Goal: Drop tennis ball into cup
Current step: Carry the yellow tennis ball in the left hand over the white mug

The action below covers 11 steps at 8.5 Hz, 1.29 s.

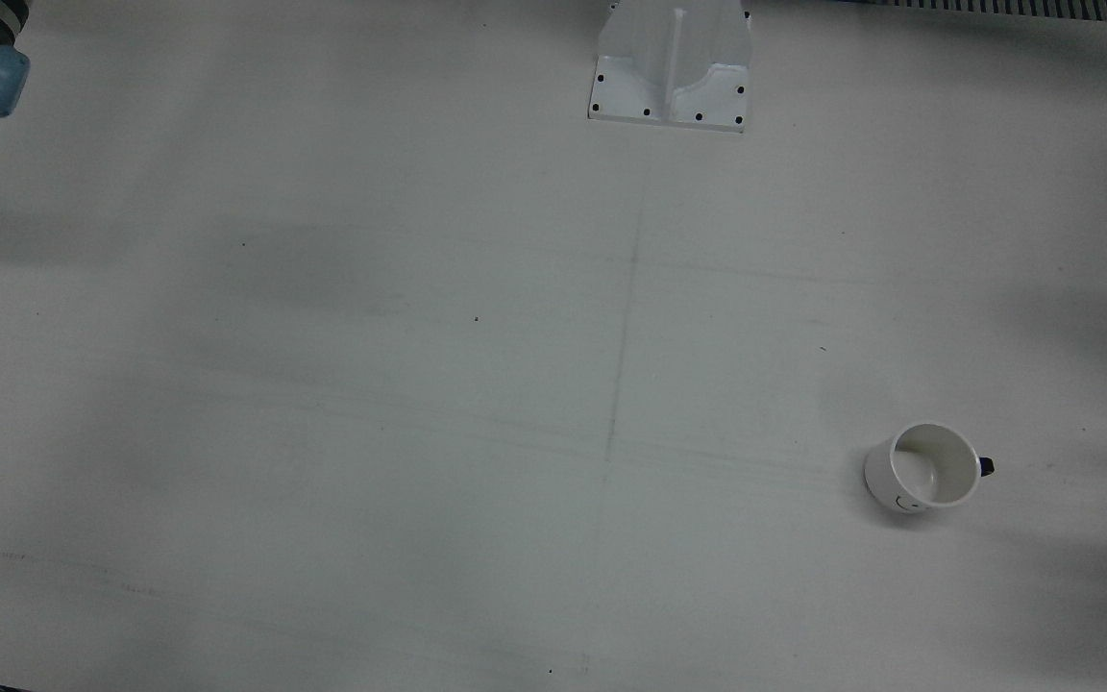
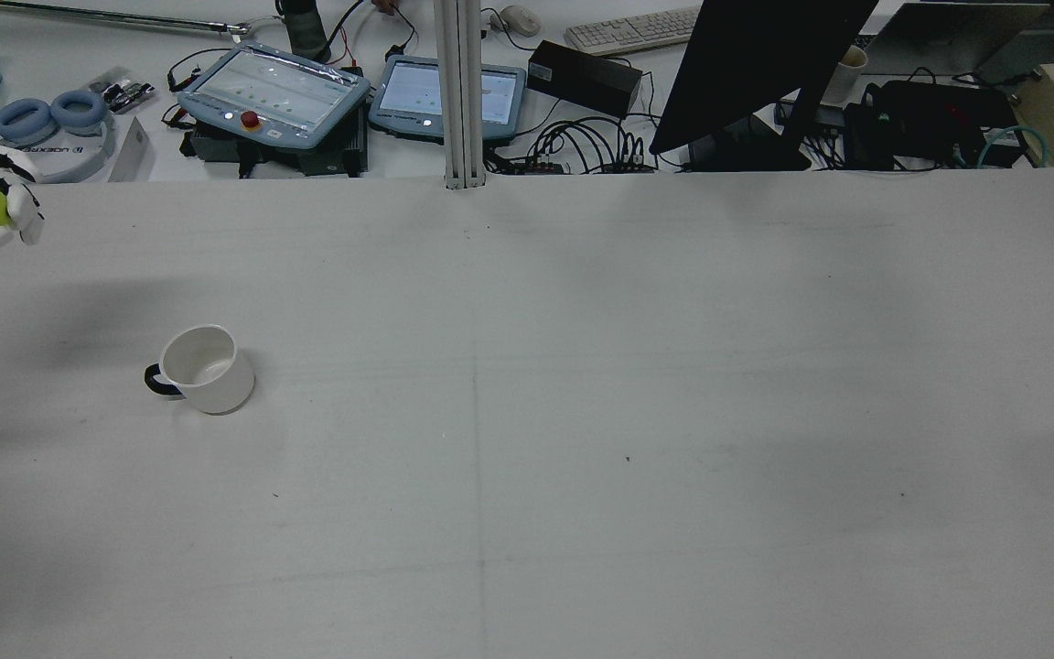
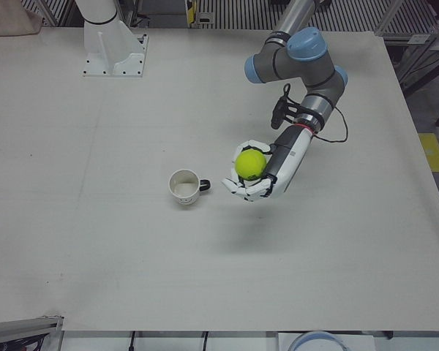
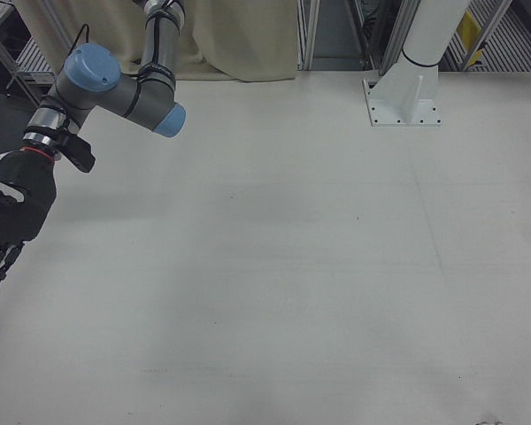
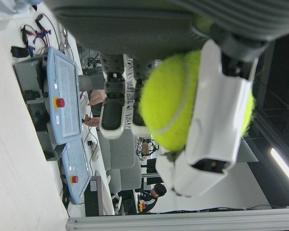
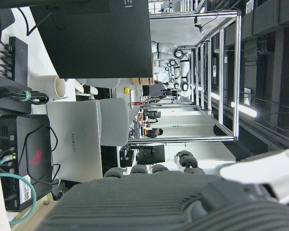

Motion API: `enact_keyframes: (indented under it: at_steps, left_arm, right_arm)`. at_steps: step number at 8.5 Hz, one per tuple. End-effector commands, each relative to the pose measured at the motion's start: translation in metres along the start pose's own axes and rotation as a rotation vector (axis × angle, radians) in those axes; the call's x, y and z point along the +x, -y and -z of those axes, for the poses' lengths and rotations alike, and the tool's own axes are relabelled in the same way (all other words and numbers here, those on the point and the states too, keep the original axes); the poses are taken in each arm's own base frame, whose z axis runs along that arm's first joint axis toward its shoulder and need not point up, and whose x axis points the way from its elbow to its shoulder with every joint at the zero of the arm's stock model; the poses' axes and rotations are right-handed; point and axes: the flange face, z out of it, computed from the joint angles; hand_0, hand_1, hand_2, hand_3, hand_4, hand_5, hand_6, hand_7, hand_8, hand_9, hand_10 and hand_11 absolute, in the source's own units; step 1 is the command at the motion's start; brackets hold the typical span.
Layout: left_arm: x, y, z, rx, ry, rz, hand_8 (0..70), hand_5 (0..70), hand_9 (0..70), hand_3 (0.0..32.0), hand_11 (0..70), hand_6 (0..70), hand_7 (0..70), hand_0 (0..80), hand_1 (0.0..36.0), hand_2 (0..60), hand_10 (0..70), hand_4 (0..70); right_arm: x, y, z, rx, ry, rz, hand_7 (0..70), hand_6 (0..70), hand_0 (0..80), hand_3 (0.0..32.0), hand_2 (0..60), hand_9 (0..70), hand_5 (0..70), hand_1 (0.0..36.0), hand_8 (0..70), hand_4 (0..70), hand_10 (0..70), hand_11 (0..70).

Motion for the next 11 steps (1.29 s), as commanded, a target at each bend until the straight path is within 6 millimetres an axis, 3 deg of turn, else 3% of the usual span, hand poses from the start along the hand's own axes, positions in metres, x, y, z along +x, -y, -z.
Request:
enact_keyframes:
  at_steps: [1, 2, 4, 7, 11]
  left_arm:
    - [-0.082, -0.028, -0.043, -0.032, 0.083, 0.027, 48.1, 35.5, 60.9, 0.0, 56.1, 70.0, 70.0, 80.0, 36.0, 51.2, 37.2, 37.7]
    - [-0.105, -0.04, -0.056, -0.051, 0.1, 0.017, 48.0, 34.7, 60.7, 0.0, 56.1, 70.0, 70.0, 80.0, 36.0, 49.3, 37.1, 37.0]
    - [-0.147, -0.04, -0.065, -0.041, 0.131, 0.035, 47.6, 34.9, 60.3, 0.0, 55.6, 70.0, 70.0, 80.0, 36.0, 51.4, 36.8, 36.5]
    - [-0.155, -0.036, -0.078, -0.031, 0.122, 0.033, 47.1, 32.9, 59.7, 0.0, 55.2, 70.0, 70.0, 80.0, 36.0, 50.3, 36.7, 36.4]
    - [-0.157, -0.029, -0.079, -0.03, 0.121, 0.032, 46.7, 33.4, 59.1, 0.0, 54.0, 70.0, 70.0, 80.0, 36.0, 50.6, 35.7, 34.7]
  right_arm:
    - [0.0, 0.0, 0.0, 0.001, 0.0, 0.0, 0.0, 0.0, 0.0, 0.0, 0.0, 0.0, 0.0, 0.0, 0.0, 0.0, 0.0, 0.0]
    - [0.0, 0.0, 0.0, -0.001, 0.0, 0.0, 0.0, 0.0, 0.0, 0.0, 0.0, 0.0, 0.0, 0.0, 0.0, 0.0, 0.0, 0.0]
    - [0.0, 0.0, 0.0, 0.0, 0.0, 0.0, 0.0, 0.0, 0.0, 0.0, 0.0, 0.0, 0.0, 0.0, 0.0, 0.0, 0.0, 0.0]
    - [0.0, 0.0, 0.0, 0.001, 0.0, 0.0, 0.0, 0.0, 0.0, 0.0, 0.0, 0.0, 0.0, 0.0, 0.0, 0.0, 0.0, 0.0]
    - [0.0, 0.0, 0.0, -0.001, 0.0, 0.0, 0.0, 0.0, 0.0, 0.0, 0.0, 0.0, 0.0, 0.0, 0.0, 0.0, 0.0, 0.0]
